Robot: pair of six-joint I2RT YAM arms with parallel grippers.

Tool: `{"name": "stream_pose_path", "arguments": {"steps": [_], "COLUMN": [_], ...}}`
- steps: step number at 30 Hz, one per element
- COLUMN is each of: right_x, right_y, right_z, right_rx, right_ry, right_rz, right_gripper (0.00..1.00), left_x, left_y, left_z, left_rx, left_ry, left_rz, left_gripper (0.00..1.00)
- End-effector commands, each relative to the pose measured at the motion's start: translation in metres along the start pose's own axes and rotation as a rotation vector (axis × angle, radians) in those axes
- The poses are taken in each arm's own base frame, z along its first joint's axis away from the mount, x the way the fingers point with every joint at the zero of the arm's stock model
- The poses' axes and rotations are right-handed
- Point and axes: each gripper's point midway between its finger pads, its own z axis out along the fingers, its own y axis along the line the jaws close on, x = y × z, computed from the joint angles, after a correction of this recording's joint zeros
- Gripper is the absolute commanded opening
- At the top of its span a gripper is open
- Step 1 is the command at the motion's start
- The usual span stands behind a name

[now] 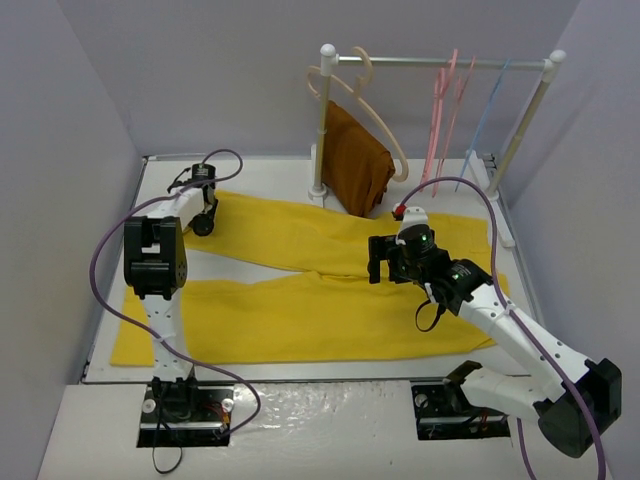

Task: Place the trousers on the hanger
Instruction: Flatten out the trousers at the center of the board.

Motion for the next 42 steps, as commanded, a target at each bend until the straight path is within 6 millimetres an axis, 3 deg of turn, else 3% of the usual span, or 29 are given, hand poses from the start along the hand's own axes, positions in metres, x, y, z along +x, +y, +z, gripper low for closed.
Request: {"name": "stream_pose_path", "arguments": {"steps": [1, 7, 11, 15, 19, 22, 28, 30, 33, 34, 35, 36, 40, 42], "right_x": [-0.005, -0.001, -0.002, -0.003, 0.000, 0.003, 0.010, 0.011, 0.012, 0.012, 0.012, 0.012, 0.016, 0.022], "right_y": [0.008, 0.007, 0.007, 0.008, 0.008, 0.007, 0.006, 0.007, 0.008, 0.009, 0.010, 0.011, 0.015, 0.013], "right_z": [0.002, 0.002, 0.002, 0.003, 0.004, 0.003, 0.004, 0.005, 0.011, 0.013, 0.015, 0.018, 0.031, 0.036], "right_rx": [-0.042, -0.041, -0.041, -0.042, -0.041, -0.041, -0.040, -0.042, -0.034, -0.032, -0.033, -0.031, -0.014, 0.010], "right_ry": [-0.023, -0.021, -0.022, -0.020, -0.011, -0.008, 0.016, 0.022, 0.038, 0.042, 0.044, 0.048, 0.066, 0.075], "right_rz": [-0.028, -0.027, -0.028, -0.031, -0.031, -0.021, -0.010, -0.013, -0.020, -0.022, -0.022, -0.019, 0.015, 0.036], "right_gripper": [1.00, 1.00, 1.00, 1.00, 1.00, 1.00, 1.00, 1.00, 1.00, 1.00, 1.00, 1.00, 1.00, 1.00], "left_x": [-0.015, -0.009, -0.016, -0.017, -0.011, -0.006, -0.034, -0.044, -0.051, -0.044, -0.056, -0.054, -0.022, 0.012], "left_y": [0.026, 0.047, 0.059, 0.091, 0.133, 0.157, 0.170, 0.171, 0.160, 0.144, 0.144, 0.129, 0.060, 0.028], "left_z": [-0.006, 0.008, 0.004, 0.002, 0.011, 0.024, 0.021, 0.007, -0.022, -0.021, -0.036, -0.049, -0.096, -0.116], "left_rx": [-0.074, -0.090, -0.091, -0.130, -0.178, -0.169, -0.078, -0.045, 0.019, 0.051, 0.070, 0.098, 0.203, 0.243], "left_ry": [-0.031, -0.005, -0.026, -0.055, -0.043, -0.021, -0.086, -0.114, -0.160, -0.146, -0.195, -0.203, -0.178, -0.154], "left_rz": [-0.055, -0.129, -0.180, -0.317, -0.536, -0.669, -0.784, -0.803, -0.805, -0.793, -0.794, -0.781, -0.737, -0.725], "left_gripper": [0.50, 0.27, 0.07, 0.04, 0.08, 0.20, 0.53, 0.56, 0.56, 0.57, 0.57, 0.57, 0.57, 0.57]}}
